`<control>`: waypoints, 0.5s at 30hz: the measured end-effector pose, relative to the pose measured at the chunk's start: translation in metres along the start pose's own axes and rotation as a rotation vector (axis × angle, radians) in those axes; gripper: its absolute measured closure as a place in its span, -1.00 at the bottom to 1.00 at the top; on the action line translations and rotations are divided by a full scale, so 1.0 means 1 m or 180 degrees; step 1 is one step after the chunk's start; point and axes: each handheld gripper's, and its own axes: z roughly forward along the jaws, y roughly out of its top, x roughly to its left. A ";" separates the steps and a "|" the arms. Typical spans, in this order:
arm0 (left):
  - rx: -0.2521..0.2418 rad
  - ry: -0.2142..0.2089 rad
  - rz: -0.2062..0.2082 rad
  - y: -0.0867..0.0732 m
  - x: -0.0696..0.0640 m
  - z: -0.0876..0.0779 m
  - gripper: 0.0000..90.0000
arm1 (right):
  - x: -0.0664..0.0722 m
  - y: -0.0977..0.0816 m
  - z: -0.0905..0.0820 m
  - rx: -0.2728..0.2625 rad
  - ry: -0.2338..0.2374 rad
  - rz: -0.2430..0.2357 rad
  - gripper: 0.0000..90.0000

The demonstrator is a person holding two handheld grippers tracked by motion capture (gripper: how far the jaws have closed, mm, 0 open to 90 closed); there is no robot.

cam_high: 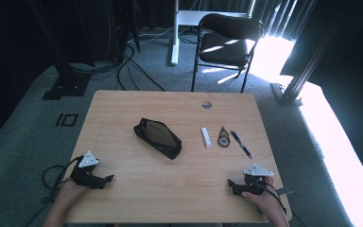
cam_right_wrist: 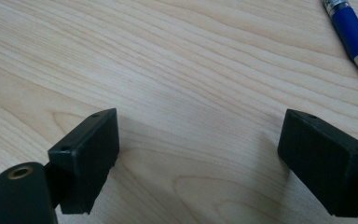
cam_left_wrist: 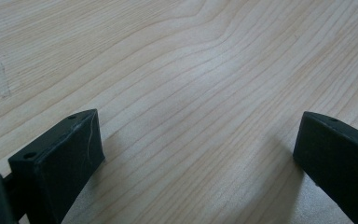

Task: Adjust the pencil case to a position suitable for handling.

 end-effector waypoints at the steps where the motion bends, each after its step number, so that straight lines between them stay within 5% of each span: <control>1: -0.0001 0.0000 0.0000 0.000 0.000 0.000 -0.97 | 0.000 0.000 0.000 0.0003 -0.0003 0.0001 -0.75; 15: 0.0001 0.0000 0.0001 0.000 0.000 0.000 -0.97 | 0.013 0.020 0.012 -0.0085 0.0080 0.0038 -0.68</control>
